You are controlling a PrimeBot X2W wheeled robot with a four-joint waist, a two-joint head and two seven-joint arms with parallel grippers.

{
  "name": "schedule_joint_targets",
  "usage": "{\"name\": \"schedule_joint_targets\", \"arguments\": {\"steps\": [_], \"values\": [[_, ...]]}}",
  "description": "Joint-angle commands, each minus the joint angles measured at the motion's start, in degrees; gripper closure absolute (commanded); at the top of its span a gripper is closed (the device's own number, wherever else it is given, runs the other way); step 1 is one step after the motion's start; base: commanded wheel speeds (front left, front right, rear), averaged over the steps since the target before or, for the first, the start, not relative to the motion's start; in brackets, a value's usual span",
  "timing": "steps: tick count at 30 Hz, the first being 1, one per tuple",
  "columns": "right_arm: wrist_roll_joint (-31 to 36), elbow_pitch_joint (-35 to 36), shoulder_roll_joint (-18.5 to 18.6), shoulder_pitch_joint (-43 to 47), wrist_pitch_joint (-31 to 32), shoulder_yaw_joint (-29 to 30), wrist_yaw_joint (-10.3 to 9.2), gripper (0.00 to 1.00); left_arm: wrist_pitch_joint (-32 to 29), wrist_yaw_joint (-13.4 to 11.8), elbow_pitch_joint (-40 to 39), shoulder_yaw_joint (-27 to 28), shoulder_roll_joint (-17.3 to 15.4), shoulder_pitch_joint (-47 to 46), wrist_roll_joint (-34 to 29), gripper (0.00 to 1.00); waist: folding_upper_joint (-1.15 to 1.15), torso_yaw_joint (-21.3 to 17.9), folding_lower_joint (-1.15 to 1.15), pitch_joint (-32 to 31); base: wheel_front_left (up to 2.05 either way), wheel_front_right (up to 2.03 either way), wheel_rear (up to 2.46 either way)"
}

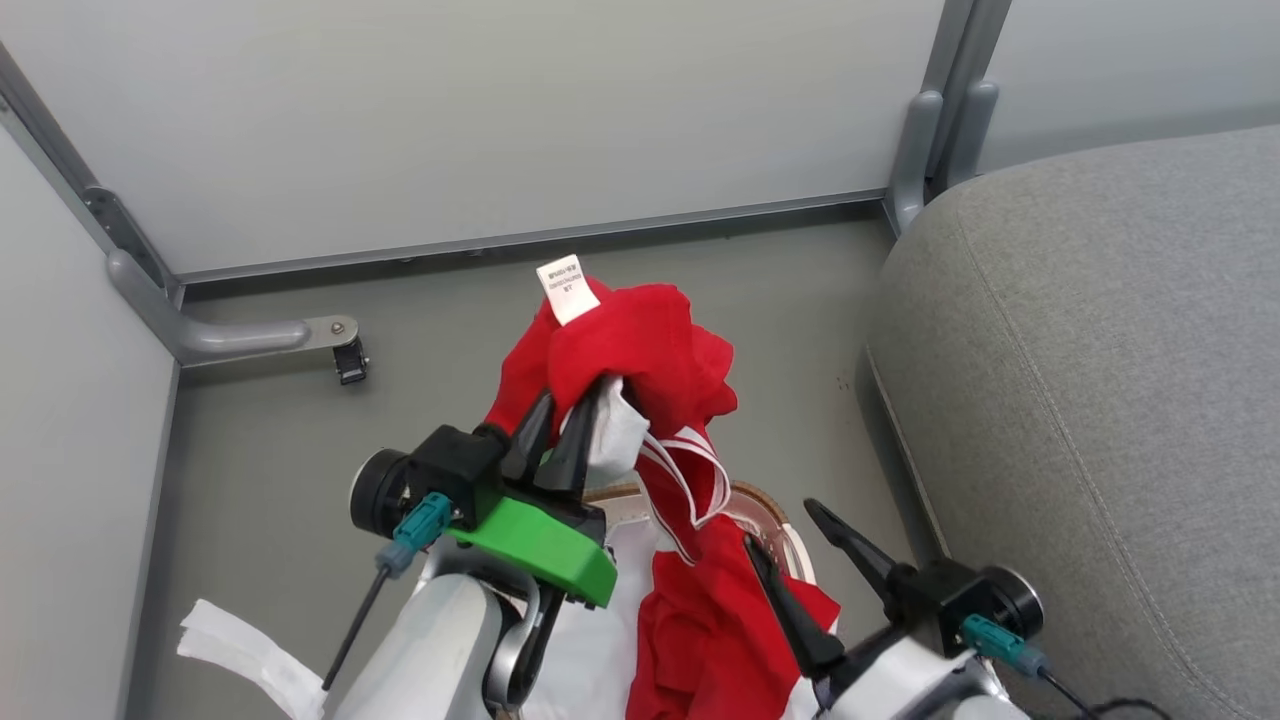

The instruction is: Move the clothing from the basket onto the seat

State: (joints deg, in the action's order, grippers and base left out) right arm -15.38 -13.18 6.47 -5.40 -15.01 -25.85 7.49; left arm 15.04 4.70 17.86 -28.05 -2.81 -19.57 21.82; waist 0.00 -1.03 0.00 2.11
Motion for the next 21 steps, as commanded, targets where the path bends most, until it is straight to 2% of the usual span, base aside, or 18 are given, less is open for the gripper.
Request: {"name": "schedule_joint_targets", "arguments": {"steps": [1, 7, 12, 21], "values": [[0.2, 1.6, 0.6, -2.1, -0.2, -0.7, 0.00, 0.00, 0.2, 0.0, 0.2, -0.9, -0.2, 0.1, 0.0, 1.00, 0.00, 0.6, 0.00, 0.2, 0.00, 0.00, 0.00], [1.5, 2.9, 1.7, -8.1, -0.2, -4.7, -0.01, 0.00, 0.2, 0.2, 0.9, -4.0, -0.2, -0.8, 1.6, 1.00, 0.00, 2.7, 0.00, 0.7, 0.00, 0.00, 0.00], [3.9, -1.1, 2.2, -12.5, -0.2, -7.7, -0.01, 0.00, 0.2, -0.1, 0.8, -6.9, -0.2, -1.5, 3.2, 1.00, 0.00, 5.2, 0.00, 1.0, 0.00, 0.00, 0.00], [7.2, -10.5, -0.8, -17.0, -0.2, -8.5, -0.01, 0.00, 0.2, -0.6, 0.1, -11.8, -0.2, -2.8, 6.2, 1.00, 0.00, 9.4, 0.00, 1.9, 0.00, 0.00, 0.00]]}}
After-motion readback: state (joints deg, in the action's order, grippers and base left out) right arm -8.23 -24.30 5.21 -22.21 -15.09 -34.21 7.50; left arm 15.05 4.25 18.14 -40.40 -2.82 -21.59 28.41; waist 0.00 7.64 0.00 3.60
